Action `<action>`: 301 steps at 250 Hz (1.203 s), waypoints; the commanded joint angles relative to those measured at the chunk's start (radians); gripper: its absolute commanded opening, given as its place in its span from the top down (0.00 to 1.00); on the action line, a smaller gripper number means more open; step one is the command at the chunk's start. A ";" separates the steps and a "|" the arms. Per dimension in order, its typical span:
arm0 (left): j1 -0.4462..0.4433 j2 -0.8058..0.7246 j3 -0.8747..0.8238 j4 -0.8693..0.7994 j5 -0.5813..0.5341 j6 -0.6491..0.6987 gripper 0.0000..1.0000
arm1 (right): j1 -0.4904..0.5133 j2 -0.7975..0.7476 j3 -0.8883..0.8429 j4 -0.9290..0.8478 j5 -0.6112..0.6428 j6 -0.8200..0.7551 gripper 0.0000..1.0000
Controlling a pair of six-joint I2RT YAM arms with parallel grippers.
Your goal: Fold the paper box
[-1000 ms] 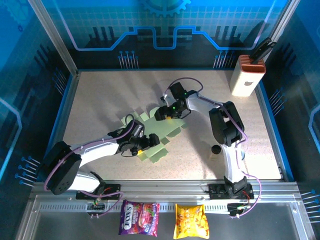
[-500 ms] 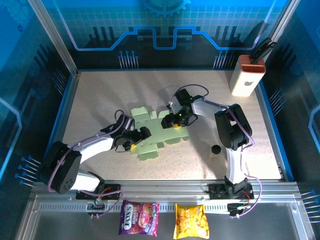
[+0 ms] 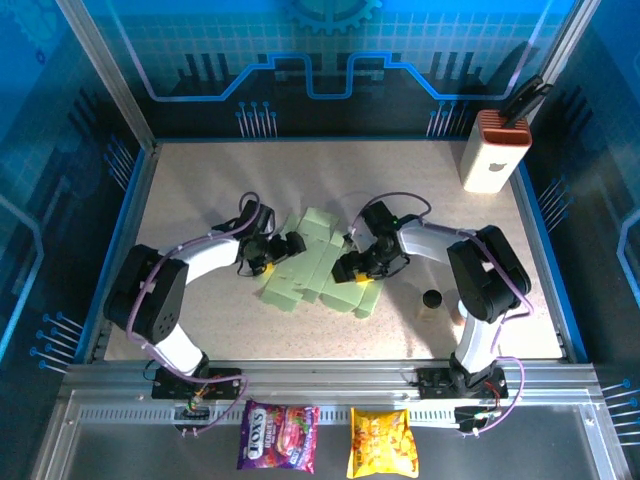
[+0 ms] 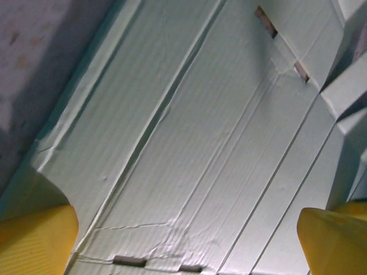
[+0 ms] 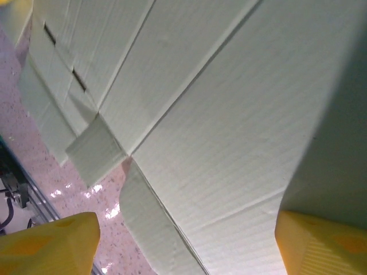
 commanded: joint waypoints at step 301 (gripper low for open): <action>-0.008 -0.253 -0.193 -0.040 0.087 -0.039 0.02 | -0.088 0.363 0.539 0.007 -0.098 0.092 0.22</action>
